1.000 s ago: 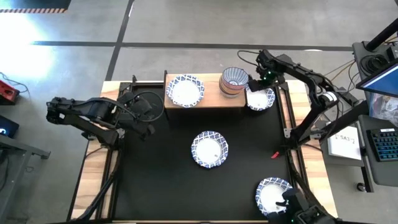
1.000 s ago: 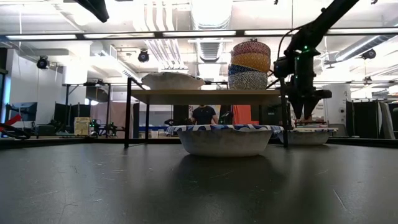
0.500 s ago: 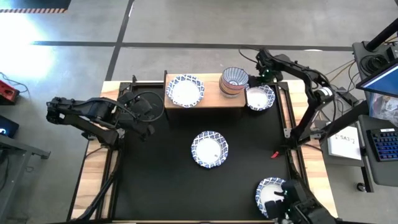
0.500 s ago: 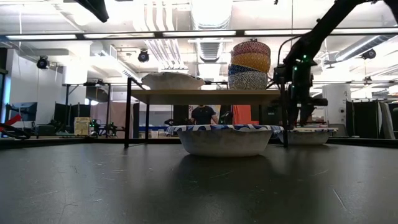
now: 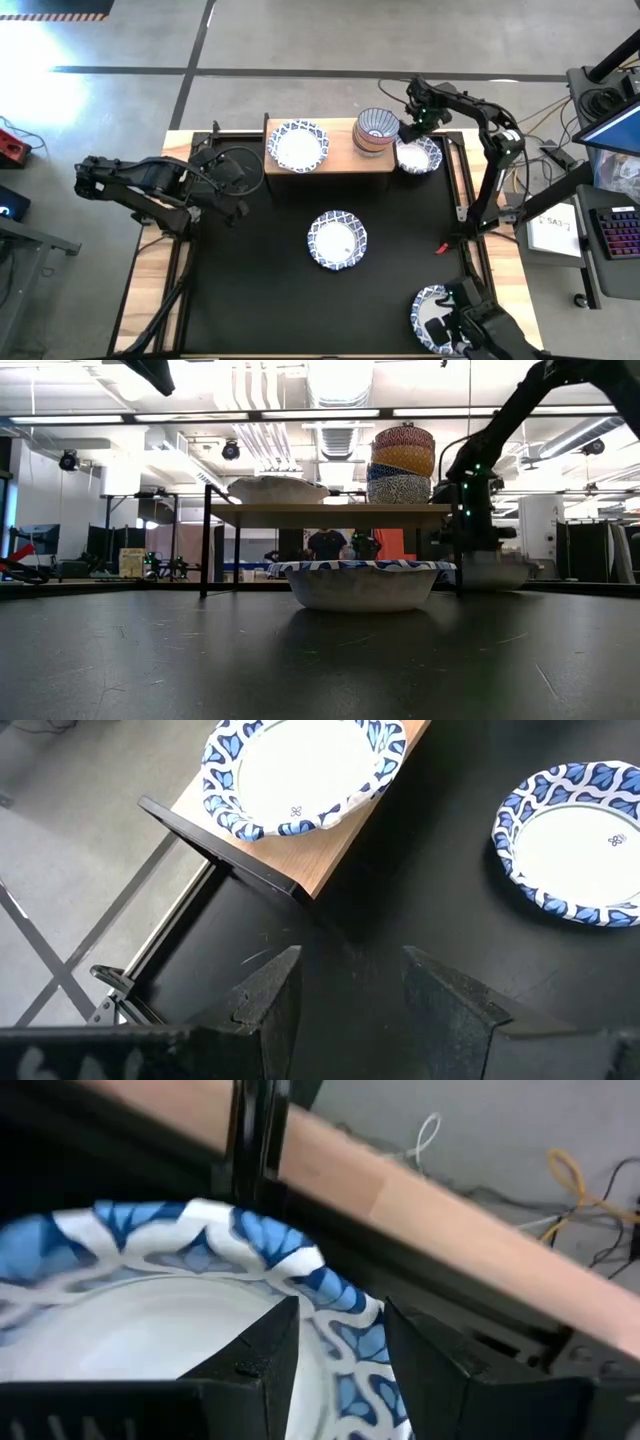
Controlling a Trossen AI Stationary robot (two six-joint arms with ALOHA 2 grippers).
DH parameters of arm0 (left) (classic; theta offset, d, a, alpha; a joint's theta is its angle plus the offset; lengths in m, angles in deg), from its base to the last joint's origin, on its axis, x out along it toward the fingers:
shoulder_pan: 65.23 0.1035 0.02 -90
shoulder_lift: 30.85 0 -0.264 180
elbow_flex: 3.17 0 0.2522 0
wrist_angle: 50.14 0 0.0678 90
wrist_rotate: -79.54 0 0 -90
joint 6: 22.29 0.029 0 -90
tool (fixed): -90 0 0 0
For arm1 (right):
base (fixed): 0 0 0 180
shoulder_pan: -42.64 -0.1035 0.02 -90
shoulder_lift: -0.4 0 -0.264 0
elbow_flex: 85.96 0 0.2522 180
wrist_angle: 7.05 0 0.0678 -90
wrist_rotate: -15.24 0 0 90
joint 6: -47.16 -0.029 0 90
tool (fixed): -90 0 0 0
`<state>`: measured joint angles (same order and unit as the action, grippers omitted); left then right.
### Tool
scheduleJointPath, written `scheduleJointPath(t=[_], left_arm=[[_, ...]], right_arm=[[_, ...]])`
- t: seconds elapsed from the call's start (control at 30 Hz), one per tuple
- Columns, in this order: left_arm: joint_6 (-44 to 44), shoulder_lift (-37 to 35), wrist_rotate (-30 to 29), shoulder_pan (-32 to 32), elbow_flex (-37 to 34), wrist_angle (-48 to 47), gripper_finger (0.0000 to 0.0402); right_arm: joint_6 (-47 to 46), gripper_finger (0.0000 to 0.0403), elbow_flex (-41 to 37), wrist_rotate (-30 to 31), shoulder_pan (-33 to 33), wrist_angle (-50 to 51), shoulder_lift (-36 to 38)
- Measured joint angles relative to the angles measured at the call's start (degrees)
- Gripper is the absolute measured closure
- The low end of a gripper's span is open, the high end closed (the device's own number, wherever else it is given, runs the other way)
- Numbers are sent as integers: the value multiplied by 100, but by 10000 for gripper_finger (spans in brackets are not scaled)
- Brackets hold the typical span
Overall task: Place and stack bowls onto a shelf
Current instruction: Stack the white and blue bowl on top of the white and blue bowl on the shelf
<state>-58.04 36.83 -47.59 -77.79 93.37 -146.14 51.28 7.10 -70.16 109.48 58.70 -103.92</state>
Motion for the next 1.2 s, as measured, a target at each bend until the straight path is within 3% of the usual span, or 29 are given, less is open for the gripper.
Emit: scheduleJointPath(t=[0.53, 1.2], left_arm=[[-17, -2, 2, 0, 0, 1, 248], [-20, -2, 9, 0, 0, 20, 248]], right_arm=[[440, 266, 25, 51, 23, 419, 31], [498, 266, -60, -212, 21, 211, 23]])
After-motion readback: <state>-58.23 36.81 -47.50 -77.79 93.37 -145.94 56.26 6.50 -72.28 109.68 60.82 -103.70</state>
